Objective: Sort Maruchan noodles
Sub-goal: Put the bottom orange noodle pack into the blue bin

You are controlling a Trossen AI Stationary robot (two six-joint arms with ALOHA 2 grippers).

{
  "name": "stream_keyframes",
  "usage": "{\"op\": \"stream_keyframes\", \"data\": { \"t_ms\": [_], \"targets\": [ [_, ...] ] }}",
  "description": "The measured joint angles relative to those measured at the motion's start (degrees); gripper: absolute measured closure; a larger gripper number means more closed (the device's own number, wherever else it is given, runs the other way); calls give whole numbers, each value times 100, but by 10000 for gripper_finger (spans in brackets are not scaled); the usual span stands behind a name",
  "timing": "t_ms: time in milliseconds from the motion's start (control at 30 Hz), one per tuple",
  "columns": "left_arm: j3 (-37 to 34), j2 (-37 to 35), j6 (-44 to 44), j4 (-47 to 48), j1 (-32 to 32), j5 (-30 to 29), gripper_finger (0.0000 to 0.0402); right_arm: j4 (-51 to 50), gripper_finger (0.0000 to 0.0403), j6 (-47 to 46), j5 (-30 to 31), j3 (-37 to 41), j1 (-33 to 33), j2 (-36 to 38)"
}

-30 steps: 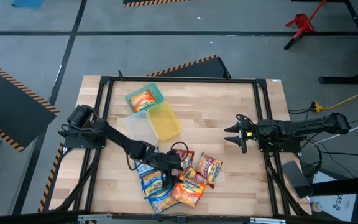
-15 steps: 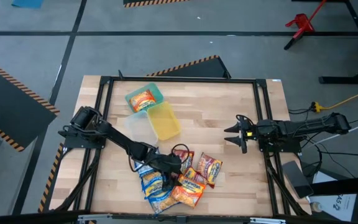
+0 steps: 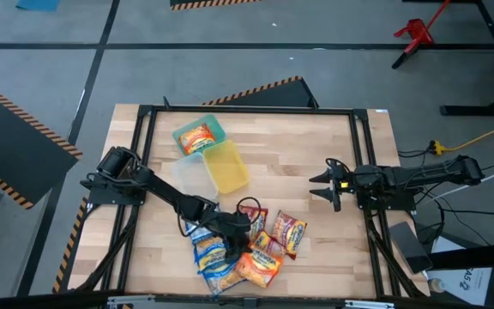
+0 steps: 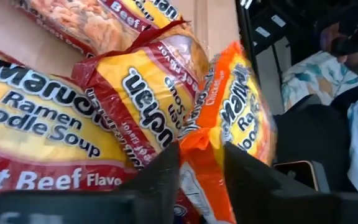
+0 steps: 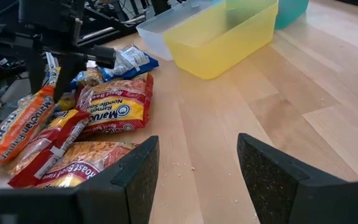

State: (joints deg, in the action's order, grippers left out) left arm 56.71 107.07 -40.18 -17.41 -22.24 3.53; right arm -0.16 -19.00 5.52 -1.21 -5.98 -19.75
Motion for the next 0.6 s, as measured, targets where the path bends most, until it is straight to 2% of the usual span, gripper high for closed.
{"op": "stream_keyframes", "data": {
  "t_ms": [233,600],
  "targets": [
    [-4,1,-147,-115,60,35,392,0,196,0,0,0,0,0],
    [-7,-28,-529,-1509,197,8,401,0,196,-5,-7,0,0,0]
  ]
}}
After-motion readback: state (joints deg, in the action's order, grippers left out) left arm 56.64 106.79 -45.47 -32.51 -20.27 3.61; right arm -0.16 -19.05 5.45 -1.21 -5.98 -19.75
